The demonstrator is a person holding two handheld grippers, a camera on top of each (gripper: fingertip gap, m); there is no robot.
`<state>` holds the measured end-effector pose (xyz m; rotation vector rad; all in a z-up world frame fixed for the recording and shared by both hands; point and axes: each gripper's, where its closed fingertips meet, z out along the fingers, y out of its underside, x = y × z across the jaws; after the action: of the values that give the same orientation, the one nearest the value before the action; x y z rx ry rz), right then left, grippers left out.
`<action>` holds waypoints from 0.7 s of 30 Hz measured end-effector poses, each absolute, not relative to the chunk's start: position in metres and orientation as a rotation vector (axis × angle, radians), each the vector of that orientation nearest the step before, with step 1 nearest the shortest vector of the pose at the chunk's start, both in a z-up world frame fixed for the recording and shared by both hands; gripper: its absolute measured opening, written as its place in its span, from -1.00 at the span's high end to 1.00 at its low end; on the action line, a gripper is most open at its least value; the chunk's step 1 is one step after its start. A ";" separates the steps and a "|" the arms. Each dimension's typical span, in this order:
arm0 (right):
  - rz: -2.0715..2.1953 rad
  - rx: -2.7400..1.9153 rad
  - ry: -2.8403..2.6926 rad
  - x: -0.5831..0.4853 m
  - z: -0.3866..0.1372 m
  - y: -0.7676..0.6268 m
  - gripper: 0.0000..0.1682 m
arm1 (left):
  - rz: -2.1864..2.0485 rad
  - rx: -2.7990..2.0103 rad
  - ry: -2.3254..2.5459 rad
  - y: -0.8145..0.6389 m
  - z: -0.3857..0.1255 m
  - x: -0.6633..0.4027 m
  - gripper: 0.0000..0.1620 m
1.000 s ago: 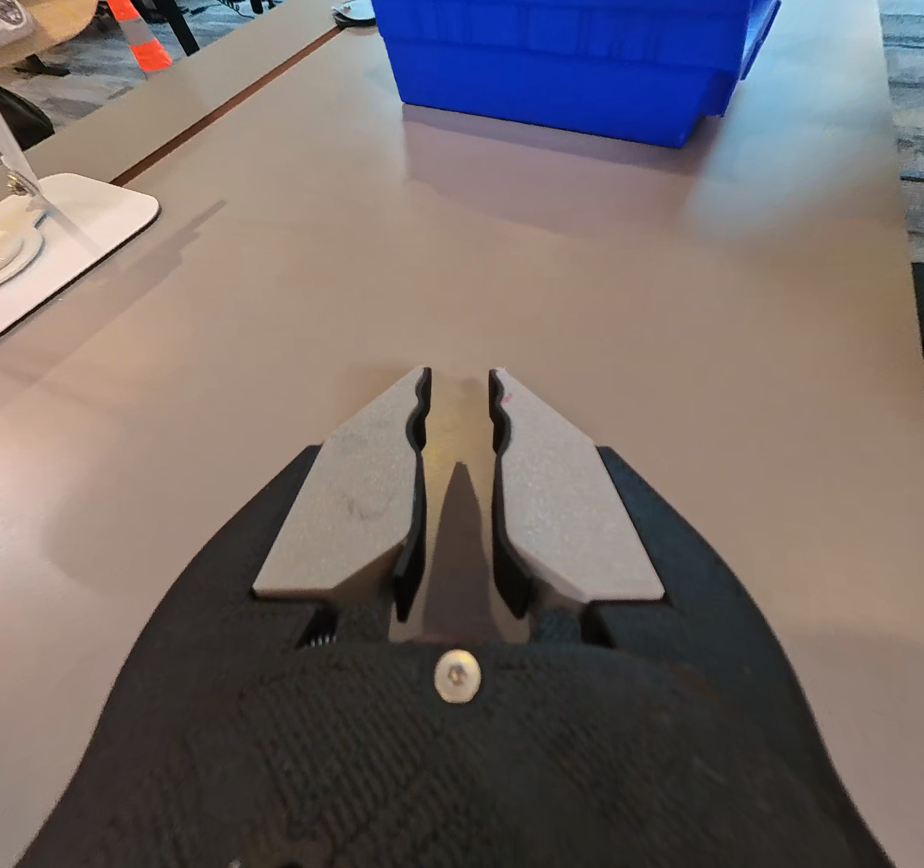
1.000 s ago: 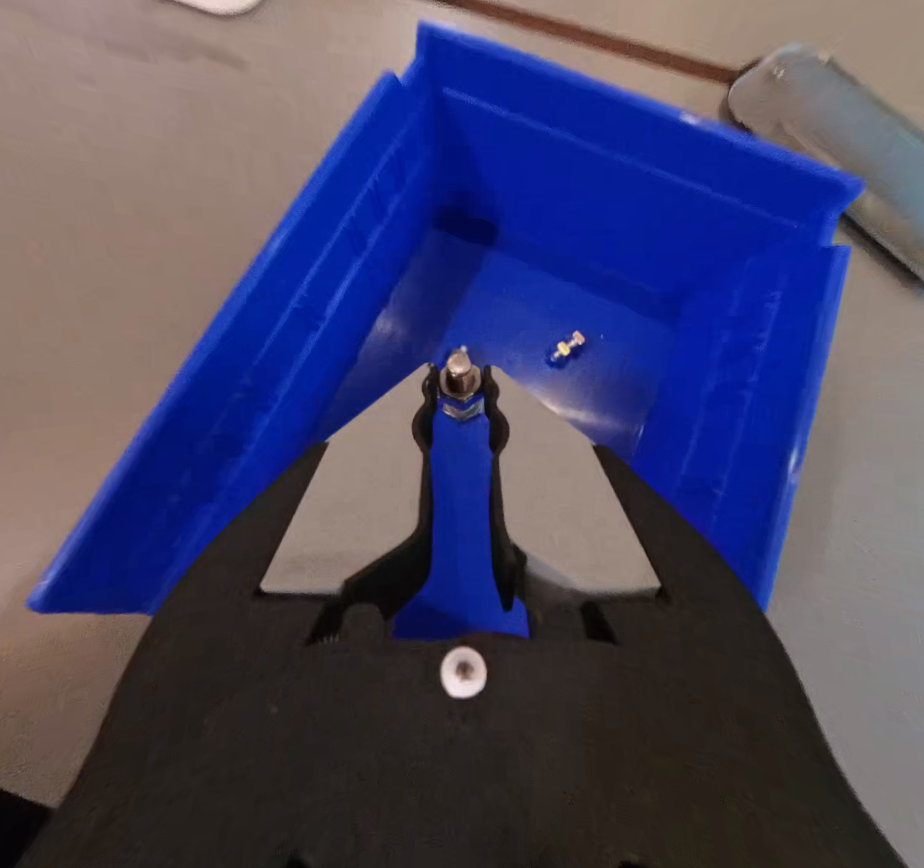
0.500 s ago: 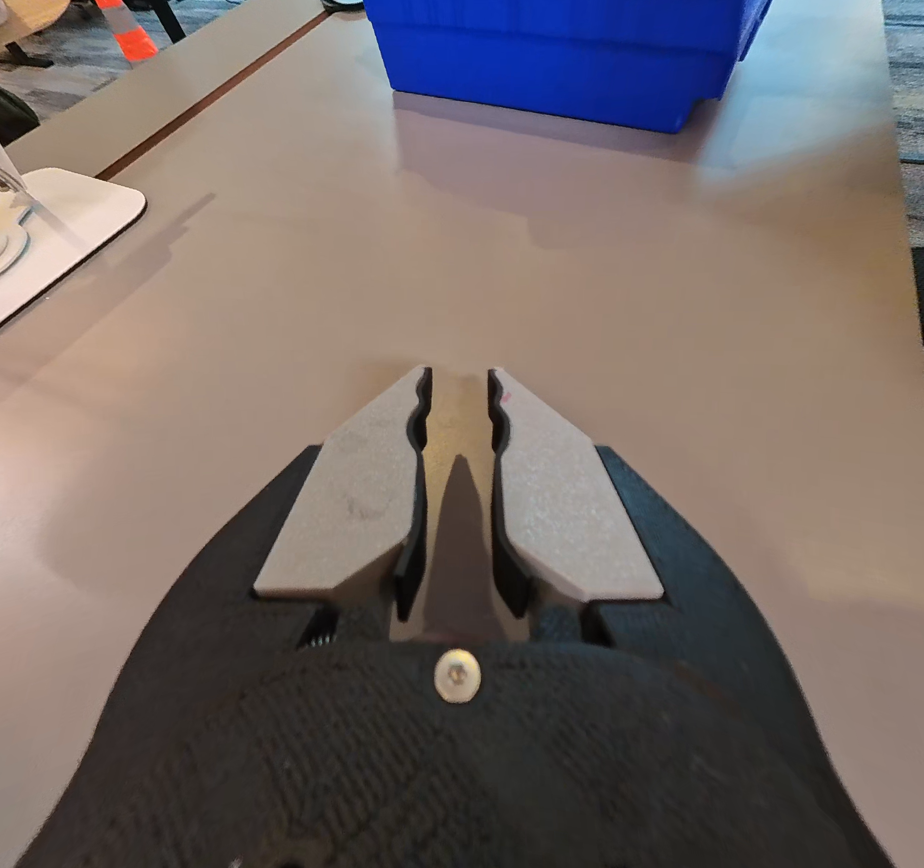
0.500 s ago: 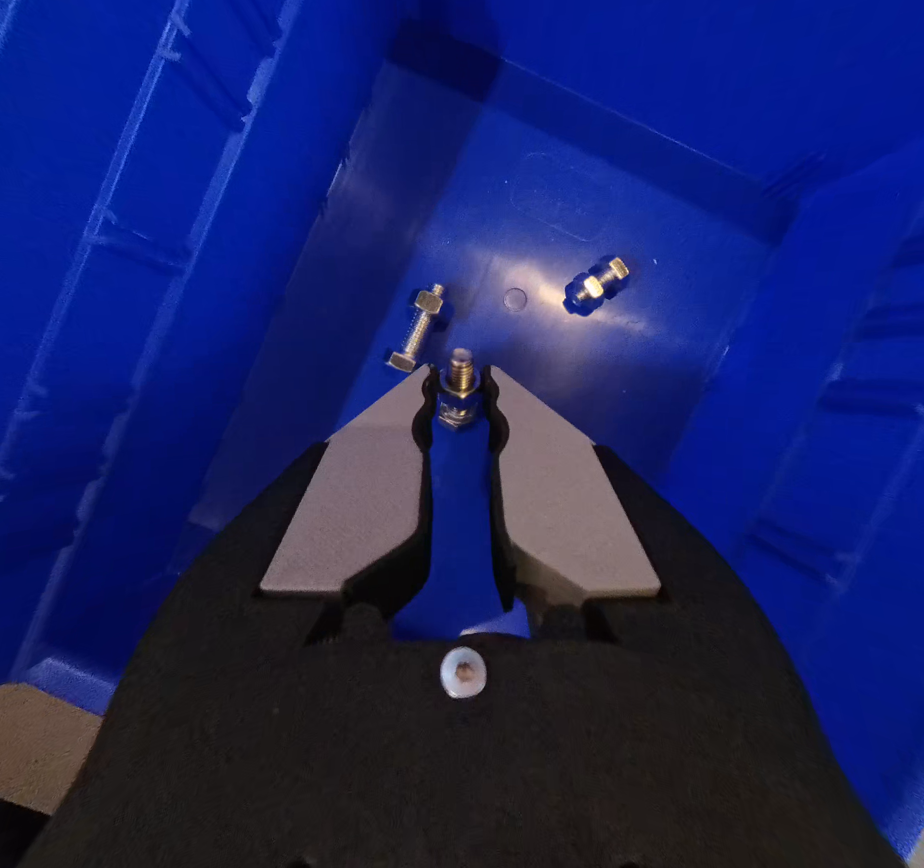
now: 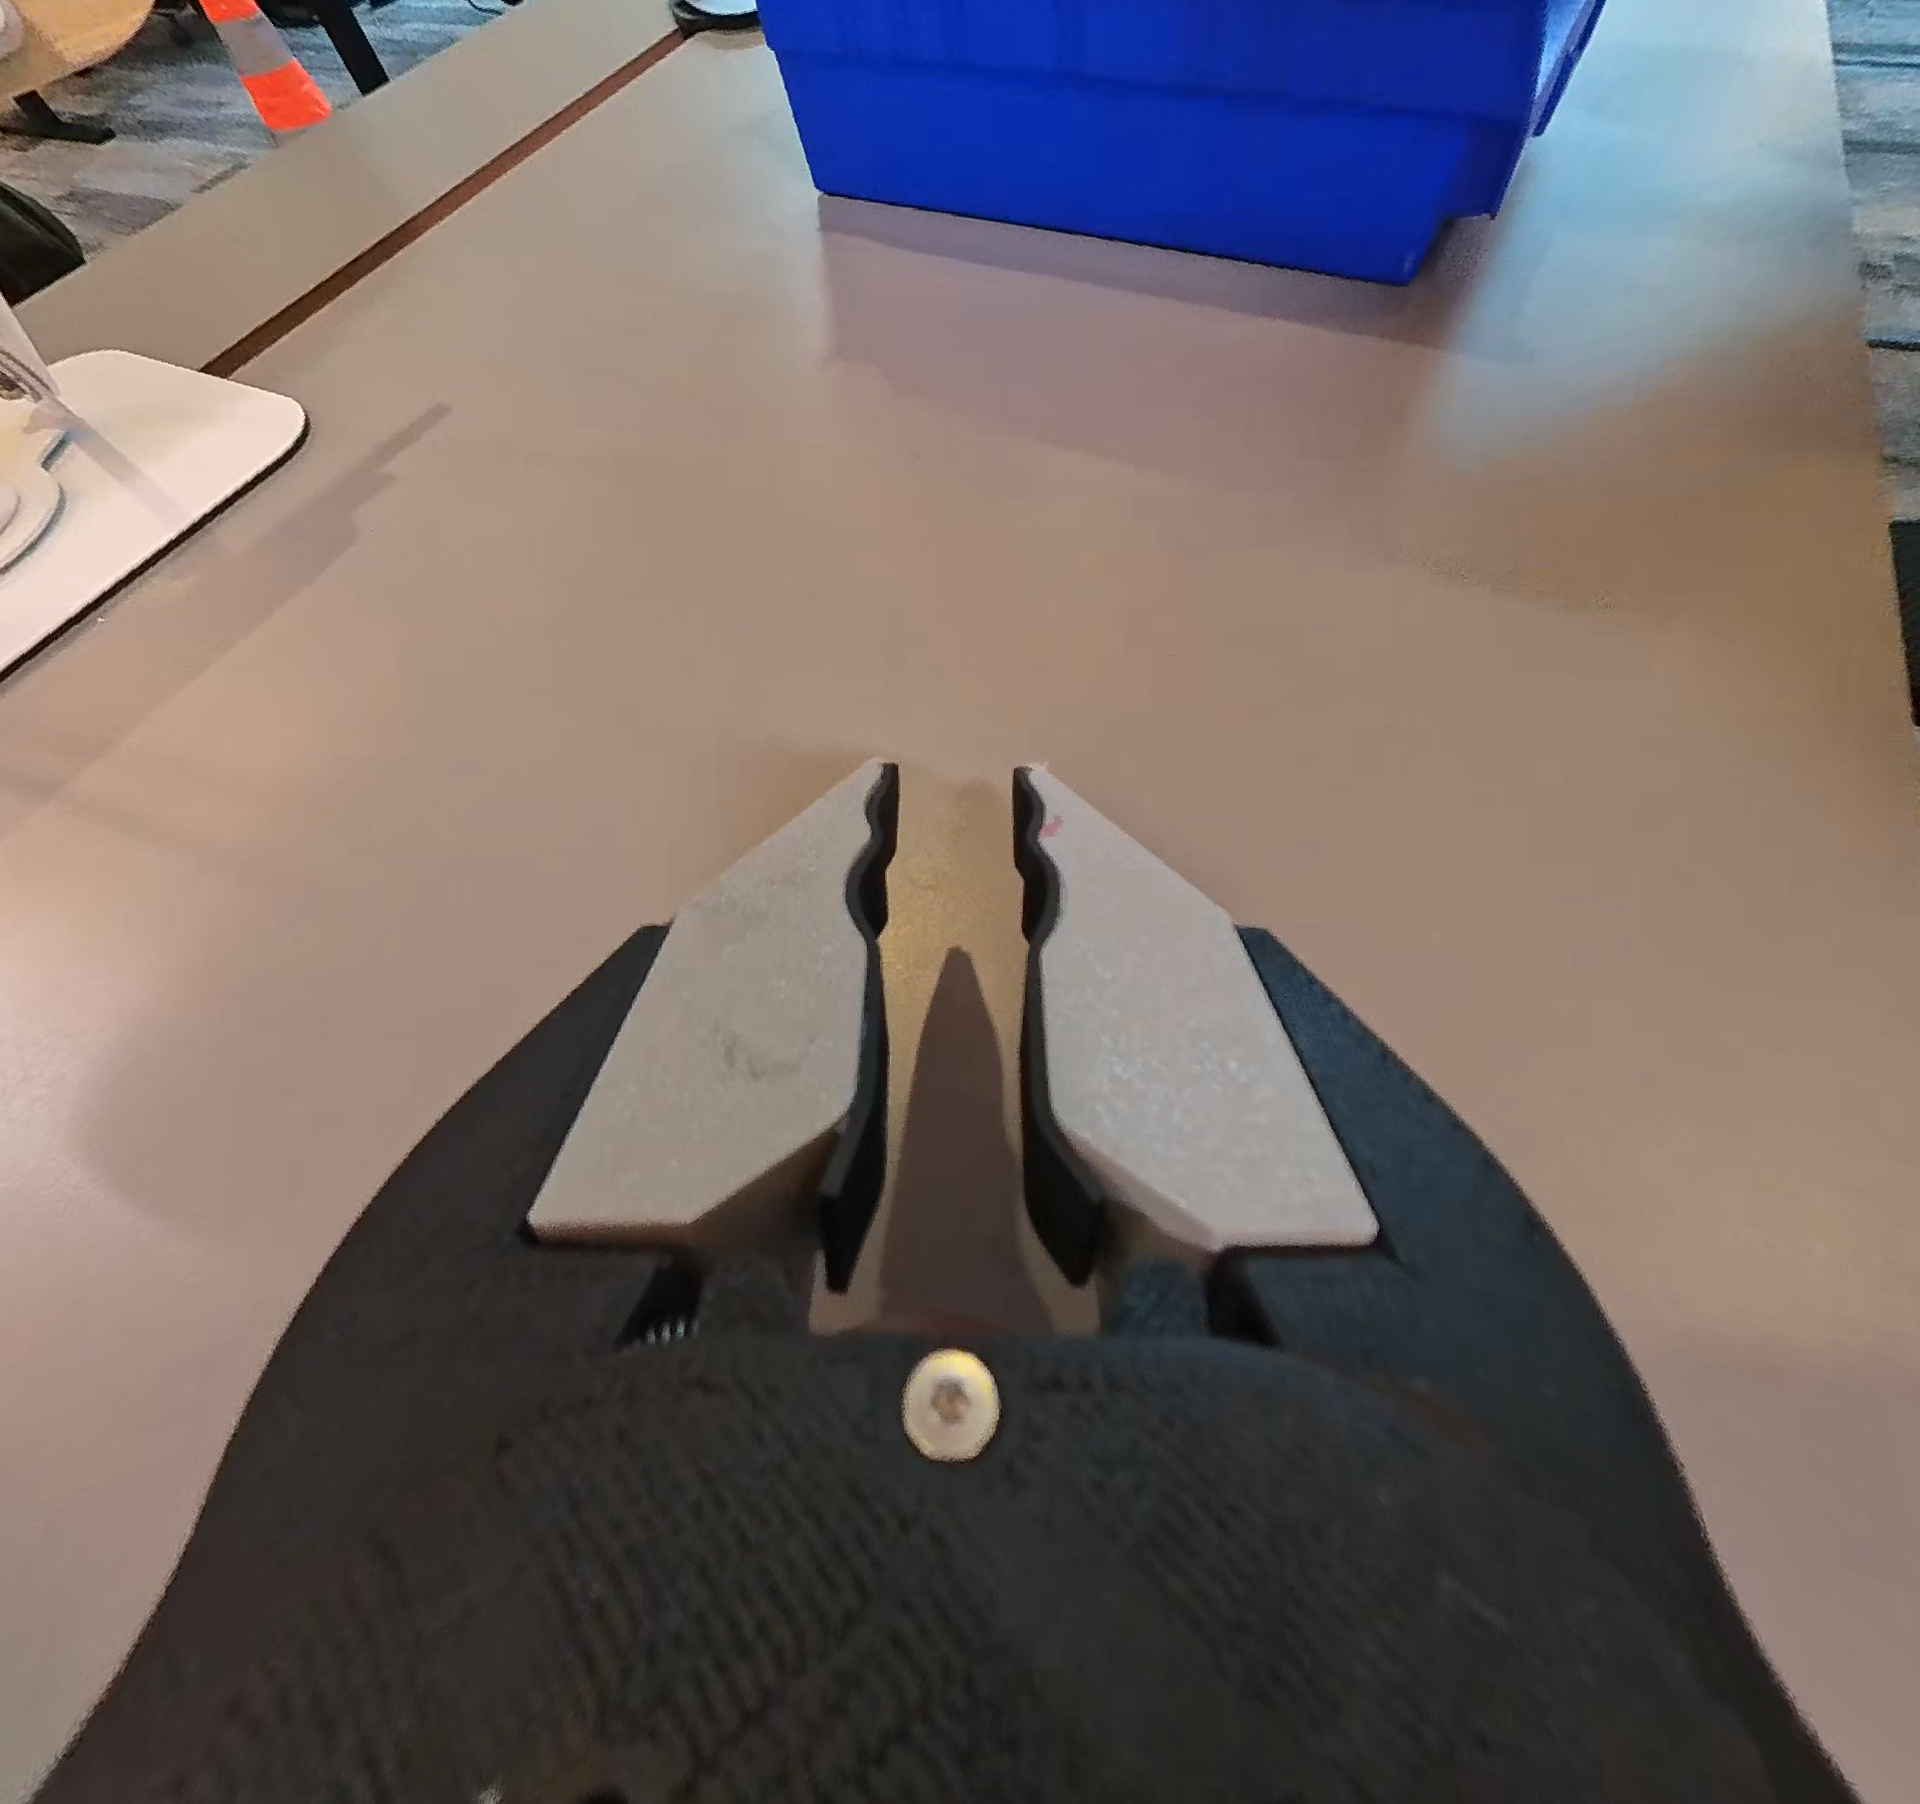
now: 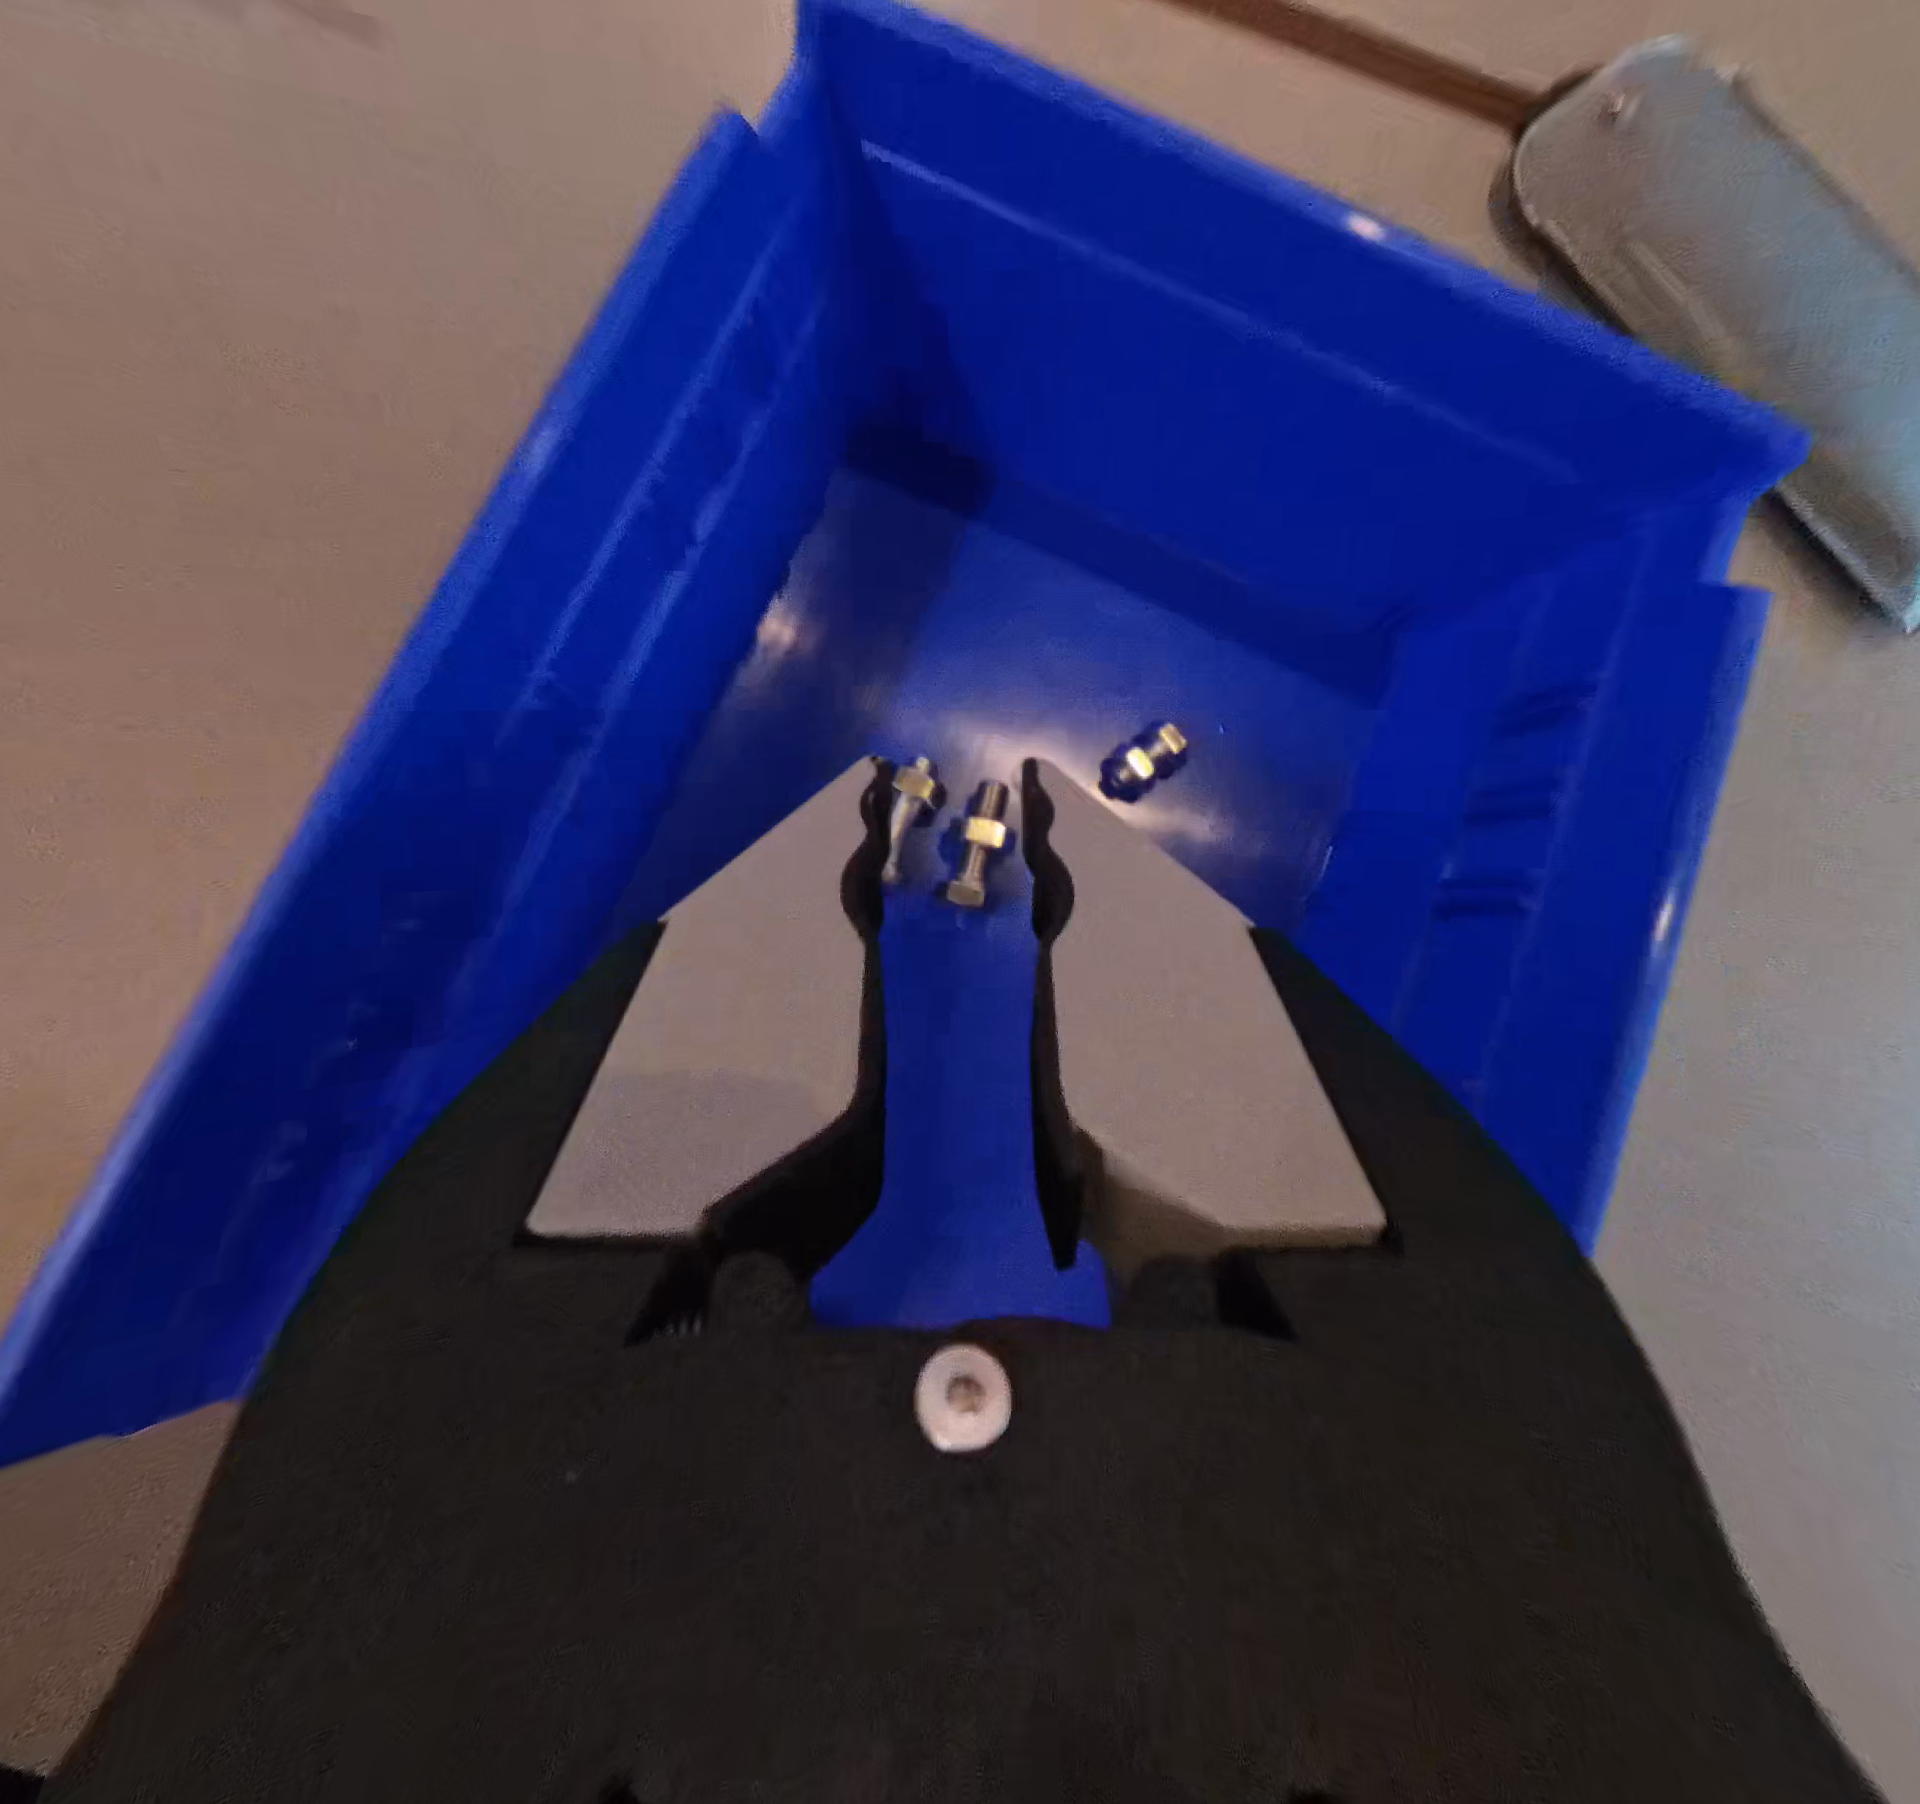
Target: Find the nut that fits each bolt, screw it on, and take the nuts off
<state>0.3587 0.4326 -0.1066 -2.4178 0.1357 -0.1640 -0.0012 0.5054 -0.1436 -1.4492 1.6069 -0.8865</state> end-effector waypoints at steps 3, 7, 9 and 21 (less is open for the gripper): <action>-0.166 -2.260 0.031 0.319 -0.055 0.439 0.60 | -0.883 -1.454 1.608 0.506 -0.144 -0.001 0.76; -0.125 -2.052 -0.192 0.236 -0.001 0.448 0.55 | -0.883 -1.469 1.611 0.507 -0.146 -0.001 0.76; -0.099 -1.998 -0.287 0.198 0.006 0.453 0.53 | -0.880 -1.468 1.611 0.507 -0.146 -0.001 0.76; 0.204 -2.029 -0.521 0.065 -0.105 0.513 0.52 | -0.869 -1.456 1.612 0.509 -0.146 -0.001 0.76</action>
<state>0.0651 0.5128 -0.1045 -2.0287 -0.5208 0.2045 -0.0012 0.5091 -0.1456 -1.4565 1.6116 -0.8694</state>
